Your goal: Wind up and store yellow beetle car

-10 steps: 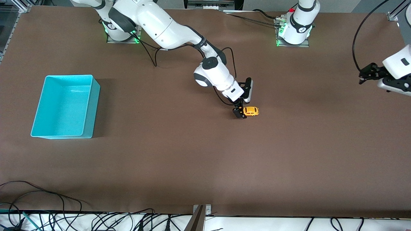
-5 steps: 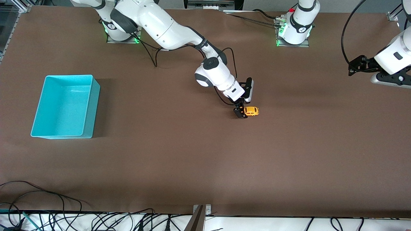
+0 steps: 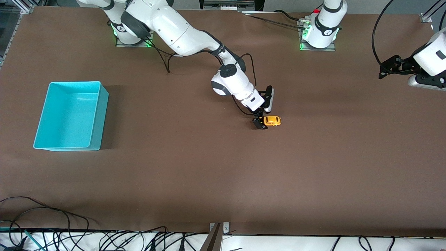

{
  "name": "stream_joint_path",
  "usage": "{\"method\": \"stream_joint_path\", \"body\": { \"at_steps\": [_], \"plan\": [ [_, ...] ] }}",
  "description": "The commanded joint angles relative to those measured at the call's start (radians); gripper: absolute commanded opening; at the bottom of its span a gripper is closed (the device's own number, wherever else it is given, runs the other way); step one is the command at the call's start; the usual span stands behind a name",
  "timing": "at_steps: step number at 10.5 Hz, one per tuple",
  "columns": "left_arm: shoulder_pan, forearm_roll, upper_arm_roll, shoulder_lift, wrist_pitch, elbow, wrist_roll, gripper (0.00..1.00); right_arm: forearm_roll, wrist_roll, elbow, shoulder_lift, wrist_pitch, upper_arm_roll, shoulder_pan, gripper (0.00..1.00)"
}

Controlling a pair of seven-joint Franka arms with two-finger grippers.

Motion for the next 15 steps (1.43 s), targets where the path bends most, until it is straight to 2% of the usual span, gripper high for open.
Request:
{"method": "stream_joint_path", "body": {
  "at_steps": [1, 15],
  "plan": [
    [0.004, -0.034, -0.004, 0.01, -0.041, 0.056, -0.067, 1.0, -0.015, 0.014, 0.049, 0.032, 0.013, -0.006, 0.008, 1.0],
    [0.014, -0.018, 0.004, 0.024, -0.041, 0.066, -0.064, 1.0, -0.007, 0.02, 0.047, 0.043, 0.021, -0.009, 0.008, 1.0]
  ]
}}
